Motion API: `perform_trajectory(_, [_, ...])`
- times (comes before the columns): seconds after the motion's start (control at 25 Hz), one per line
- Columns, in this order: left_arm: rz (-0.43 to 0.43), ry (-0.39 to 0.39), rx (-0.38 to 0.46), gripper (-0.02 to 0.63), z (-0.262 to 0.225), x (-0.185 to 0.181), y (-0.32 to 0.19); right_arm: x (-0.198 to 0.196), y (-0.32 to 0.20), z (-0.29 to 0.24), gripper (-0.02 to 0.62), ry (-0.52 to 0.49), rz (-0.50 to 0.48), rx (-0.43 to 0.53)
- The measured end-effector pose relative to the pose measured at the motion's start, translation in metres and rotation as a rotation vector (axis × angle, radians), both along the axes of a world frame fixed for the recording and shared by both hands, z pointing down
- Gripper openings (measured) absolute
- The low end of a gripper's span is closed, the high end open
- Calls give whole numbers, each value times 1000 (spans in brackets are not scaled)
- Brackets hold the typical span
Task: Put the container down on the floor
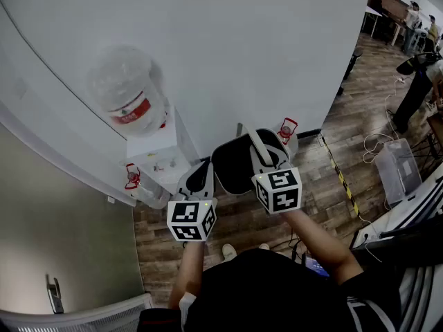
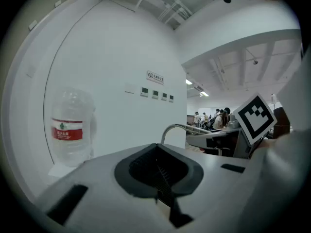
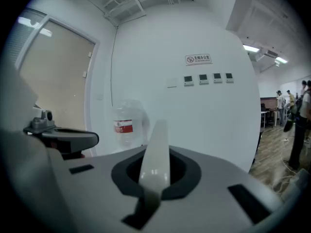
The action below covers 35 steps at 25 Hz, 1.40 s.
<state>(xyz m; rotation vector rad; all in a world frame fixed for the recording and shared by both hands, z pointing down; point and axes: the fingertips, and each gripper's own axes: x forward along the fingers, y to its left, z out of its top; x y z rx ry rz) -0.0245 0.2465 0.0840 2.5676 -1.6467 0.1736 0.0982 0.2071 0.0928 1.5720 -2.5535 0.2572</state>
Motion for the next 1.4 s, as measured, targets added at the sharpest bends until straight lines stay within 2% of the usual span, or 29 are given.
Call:
perform_trajectory(0.52, [0,17,4,17,-4,9,6,6,9,-2,29,-20,-16,-1])
perform_trajectory(0.96, [-19,38,-6,17,8,39,20,33,20,11,29,-18,-52,-18])
perform_trajectory(1.4, [-41,18,-8,17,12,58,14,53,7,20,29,-52,-70,-32])
